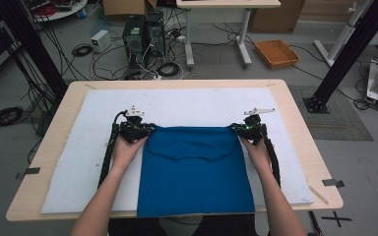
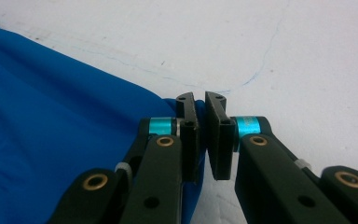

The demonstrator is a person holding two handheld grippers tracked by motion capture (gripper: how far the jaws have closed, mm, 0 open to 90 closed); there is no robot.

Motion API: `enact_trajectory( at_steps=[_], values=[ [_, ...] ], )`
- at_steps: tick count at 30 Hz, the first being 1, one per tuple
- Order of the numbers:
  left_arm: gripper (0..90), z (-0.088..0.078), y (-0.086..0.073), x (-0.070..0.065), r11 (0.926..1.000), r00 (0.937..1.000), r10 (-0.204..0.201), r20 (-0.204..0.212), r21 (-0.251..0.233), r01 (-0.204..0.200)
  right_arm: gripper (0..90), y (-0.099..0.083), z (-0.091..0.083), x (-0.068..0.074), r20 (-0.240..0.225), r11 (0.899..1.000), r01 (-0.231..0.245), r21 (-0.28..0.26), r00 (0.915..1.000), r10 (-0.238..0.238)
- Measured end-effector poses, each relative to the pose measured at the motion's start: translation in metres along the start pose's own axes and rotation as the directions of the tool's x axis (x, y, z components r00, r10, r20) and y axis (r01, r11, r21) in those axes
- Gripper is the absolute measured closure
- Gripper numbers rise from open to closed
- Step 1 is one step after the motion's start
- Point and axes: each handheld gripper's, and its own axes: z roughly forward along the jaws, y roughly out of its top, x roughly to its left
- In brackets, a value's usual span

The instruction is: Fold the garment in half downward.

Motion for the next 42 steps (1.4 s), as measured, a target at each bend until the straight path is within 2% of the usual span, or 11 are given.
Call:
enact_trajectory(
  at_steps=[4, 7, 9, 12, 15, 18, 22, 24, 27, 36, 42],
  values=[
    [83.5, 0.002, 0.001, 0.000, 0.9999, 0.9999, -0.013, -0.007, -0.003, 0.013, 84.3, 0.000, 0.002, 0.001, 0.011, 1.000, 0.015, -0.006, 0.9998, -0.015],
    [66.5, -0.002, 0.001, 0.001, 0.9998, 0.9988, -0.017, -0.047, 0.008, 0.017, 78.6, 0.001, 0.000, 0.003, 0.022, 1.000, 0.023, -0.009, 0.9995, -0.023],
    [58.5, -0.010, 0.001, 0.000, 0.9994, 0.9973, -0.033, -0.065, -0.014, 0.033, 72.1, 0.002, -0.005, 0.005, 0.035, 0.999, 0.026, -0.023, 0.9991, -0.025],
    [52.8, -0.028, -0.004, -0.005, 0.9961, 0.9973, -0.067, -0.031, -0.060, 0.065, 65.8, 0.002, -0.019, 0.008, 0.044, 0.998, 0.010, -0.056, 0.9990, -0.007],
    [53.0, -0.045, -0.014, -0.015, 0.9935, 0.9945, -0.101, 0.028, -0.049, 0.102, 64.4, 0.002, -0.036, 0.014, 0.044, 0.997, -0.005, -0.081, 0.9990, 0.009],
    [54.4, -0.056, -0.026, -0.024, 0.9874, 0.9841, -0.156, 0.085, -0.012, 0.158, 64.4, -0.006, -0.052, 0.022, 0.033, 0.992, -0.004, -0.129, 0.9994, 0.008],
    [56.4, -0.056, -0.036, -0.026, 0.9723, 0.9657, -0.233, 0.114, 0.049, 0.229, 64.4, -0.020, -0.064, 0.030, 0.007, 0.989, -0.028, -0.145, 0.9996, 0.029],
    [57.9, -0.054, -0.037, -0.025, 0.9622, 0.9543, -0.272, 0.124, 0.049, 0.268, 64.3, -0.027, -0.067, 0.033, -0.003, 0.988, -0.028, -0.154, 0.9996, 0.028],
    [61.0, -0.049, -0.037, -0.023, 0.9531, 0.9452, -0.302, 0.124, 0.055, 0.298, 64.3, -0.034, -0.068, 0.033, -0.016, 0.986, -0.046, -0.161, 0.9989, 0.044],
    [65.2, -0.042, -0.038, -0.025, 0.9445, 0.9402, -0.323, 0.107, 0.097, 0.314, 64.2, -0.044, -0.065, 0.025, -0.015, 0.987, -0.079, -0.142, 0.9969, 0.078],
    [67.7, -0.038, -0.039, -0.028, 0.9471, 0.9468, -0.310, 0.086, 0.115, 0.300, 64.3, -0.046, -0.064, 0.025, -0.019, 0.987, -0.074, -0.140, 0.9972, 0.073]
  ],
)
